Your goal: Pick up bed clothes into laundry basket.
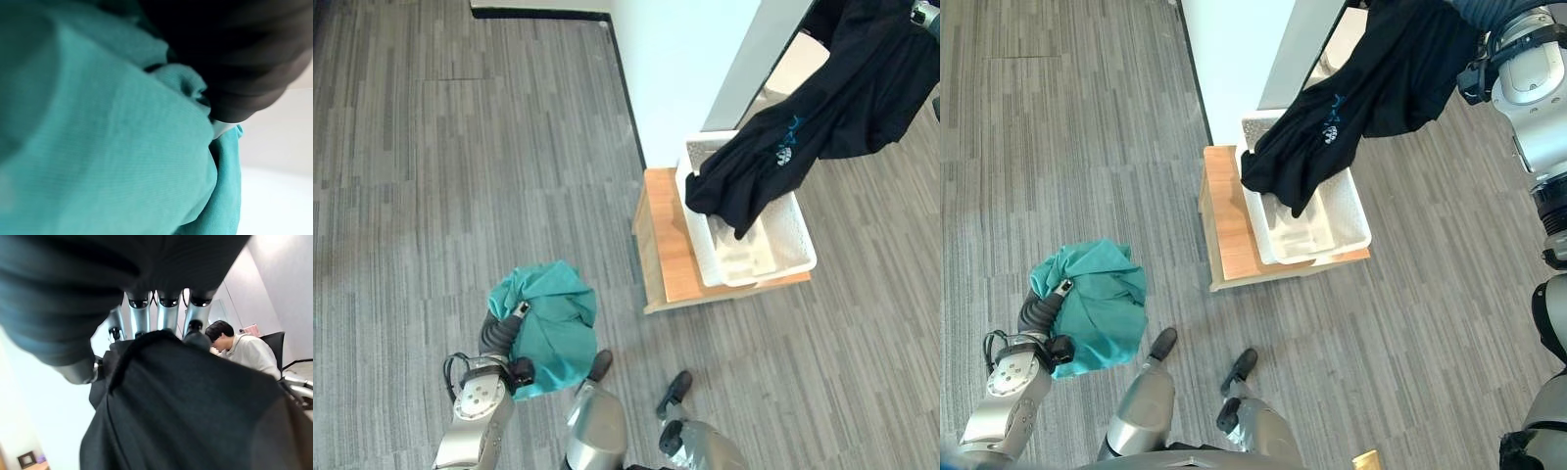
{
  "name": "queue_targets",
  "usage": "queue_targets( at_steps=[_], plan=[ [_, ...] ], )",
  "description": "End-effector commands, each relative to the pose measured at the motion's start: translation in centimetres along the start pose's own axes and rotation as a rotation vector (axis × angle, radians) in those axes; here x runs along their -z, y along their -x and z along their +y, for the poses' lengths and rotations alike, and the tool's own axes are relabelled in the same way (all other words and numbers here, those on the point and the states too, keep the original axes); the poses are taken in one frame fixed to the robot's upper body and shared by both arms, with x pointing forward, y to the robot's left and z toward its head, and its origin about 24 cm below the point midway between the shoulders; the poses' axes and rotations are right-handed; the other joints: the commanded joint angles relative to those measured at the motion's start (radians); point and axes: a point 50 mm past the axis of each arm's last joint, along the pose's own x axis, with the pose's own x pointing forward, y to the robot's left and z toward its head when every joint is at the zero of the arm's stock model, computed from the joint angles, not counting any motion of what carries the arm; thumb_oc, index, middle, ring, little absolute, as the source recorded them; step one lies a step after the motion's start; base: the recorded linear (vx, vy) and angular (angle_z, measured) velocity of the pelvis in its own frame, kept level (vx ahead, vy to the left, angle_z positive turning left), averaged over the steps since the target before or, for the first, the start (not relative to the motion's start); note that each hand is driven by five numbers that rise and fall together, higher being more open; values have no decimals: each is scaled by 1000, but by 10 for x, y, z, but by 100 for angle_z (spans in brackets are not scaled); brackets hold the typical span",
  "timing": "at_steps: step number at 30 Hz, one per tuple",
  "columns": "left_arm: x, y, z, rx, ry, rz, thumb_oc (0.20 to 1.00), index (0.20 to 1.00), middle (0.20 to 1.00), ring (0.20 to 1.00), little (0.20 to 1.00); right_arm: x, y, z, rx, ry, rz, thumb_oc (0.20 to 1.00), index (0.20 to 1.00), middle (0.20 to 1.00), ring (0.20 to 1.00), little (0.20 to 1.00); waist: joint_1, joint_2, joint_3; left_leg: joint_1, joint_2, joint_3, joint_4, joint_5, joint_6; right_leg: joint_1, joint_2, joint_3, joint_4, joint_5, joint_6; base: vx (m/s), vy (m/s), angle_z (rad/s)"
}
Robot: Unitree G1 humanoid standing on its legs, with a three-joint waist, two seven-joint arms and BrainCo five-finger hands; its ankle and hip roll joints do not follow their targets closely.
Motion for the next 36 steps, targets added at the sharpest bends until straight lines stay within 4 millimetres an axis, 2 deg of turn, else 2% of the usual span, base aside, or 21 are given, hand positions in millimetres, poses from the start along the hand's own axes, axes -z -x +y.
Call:
queue_targets(
  at_steps=[1, 6, 10, 11, 13, 14, 15, 21, 23, 24, 26, 30, 31, 33, 36],
  plan=[
    [-25, 1, 18, -32, 6, -119, 200, 200, 200, 200, 200, -29, -13, -40, 145, 56, -58, 200, 200, 200, 200, 200, 1, 23, -32, -41, -20, 53, -59, 44, 45, 28, -34, 5, 90, -111, 50, 0, 0, 0],
    [-27, 1, 23, -52, 11, -130, 200, 200, 200, 200, 200, -31, -16, -18, 90, 68, -51, 200, 200, 200, 200, 200, 10, 35, -13, -66, -20, 52, -59, 56, 45, 2, -37, 7, 83, -97, 50, -20, -9, -3],
    [-29, 2, 25, -65, 25, -136, 200, 200, 200, 200, 200, -27, -18, 9, 19, 69, -19, 200, 200, 200, 200, 200, 26, 46, -2, -86, -18, 49, -59, 56, 43, -12, -34, 9, 75, -96, 49, -2, -12, -2],
    [-29, 3, 26, -70, 33, -136, 200, 200, 200, 200, 200, -15, -19, 22, -14, 92, 37, 200, 200, 200, 200, 200, 37, 52, 7, -98, -18, 44, -57, 58, 44, -21, -33, 12, 70, -89, 51, 0, 0, 0],
    [-31, 4, 26, -69, 40, -151, 200, 200, 200, 200, 200, -12, -19, 38, -63, 128, 56, 200, 200, 200, 200, 200, 47, 56, 15, -112, -17, 43, -53, 60, 45, -32, -31, 19, 67, -84, 52, -17, -14, -7],
    [-33, 4, 26, -71, 44, -157, 200, 200, 200, 200, 200, -11, -17, 56, -111, 140, 62, 200, 200, 200, 200, 200, 55, 58, 22, -125, -18, 38, -49, 61, 45, -41, -27, 24, 60, -79, 52, -3, -12, -5],
    [-33, 4, 27, -71, 44, -156, 200, 200, 200, 200, 200, -11, -17, 56, -111, 140, 62, 200, 200, 200, 200, 200, 55, 58, 21, -126, -18, 38, -49, 61, 45, -41, -27, 24, 60, -79, 52, 0, 0, 0],
    [-32, 1, 21, -60, 50, -153, 200, 200, 200, 200, 200, -13, -12, 96, -239, 196, 71, 200, 200, 200, 200, 200, 74, 53, 38, -143, -23, 20, -45, 61, 48, -48, -20, 30, 52, -76, 52, 2, -2, 3],
    [-32, 1, 21, -58, 51, -153, 200, 200, 200, 200, 200, -5, -10, 106, -276, 216, 112, 200, 200, 200, 200, 200, 80, 52, 42, -147, -24, 17, -46, 62, 48, -50, -19, 28, 49, -75, 52, 3, -6, 2],
    [-34, 0, 21, -57, 47, -160, 200, 200, 200, 200, 200, -4, -9, 117, -333, 285, 126, 200, 200, 200, 200, 200, 85, 47, 45, -148, -23, 16, -49, 63, 49, -54, -17, 33, 49, -72, 53, 0, 0, 0],
    [-35, 0, 22, -58, 42, -162, 200, 200, 200, 200, 200, -3, -8, 120, -342, 292, 136, 200, 200, 200, 200, 200, 86, 44, 46, -148, -23, 17, -50, 63, 49, -55, -15, 34, 49, -72, 53, 0, 0, 0],
    [-40, -3, 24, -64, 36, -176, 200, 200, 200, 200, 200, 15, -1, 138, -409, 290, 271, 200, 200, 200, 200, 200, 93, 39, 49, -146, -21, 15, -57, 63, 49, -54, -13, 42, 44, -70, 52, 3, -2, -2],
    [-41, -3, 24, -62, 36, -176, 200, 200, 200, 200, 200, 17, 0, 141, -428, 303, 287, 1000, 1000, 1000, 1000, 1000, 95, 39, 50, -146, -21, 16, -57, 64, 49, -54, -13, 44, 44, -68, 53, 0, 0, 0],
    [-44, -6, 26, -57, 20, -184, 200, 200, 200, 200, 200, 13, 2, 152, -520, 342, 303, 1000, 1000, 1000, 1000, 1000, 96, 35, 45, -138, -20, 17, -64, 64, 49, -51, -10, 52, 40, -67, 53, 0, 0, 0],
    [-47, -9, 25, -51, 18, -191, 200, 200, 200, 200, 200, 12, 1, 151, -526, 334, 309, 1000, 1000, 1000, 1000, 1000, 92, 33, 37, -132, -23, 19, -67, 68, 50, -50, -10, 55, 38, -63, 54, 0, 0, 0]
  ],
)
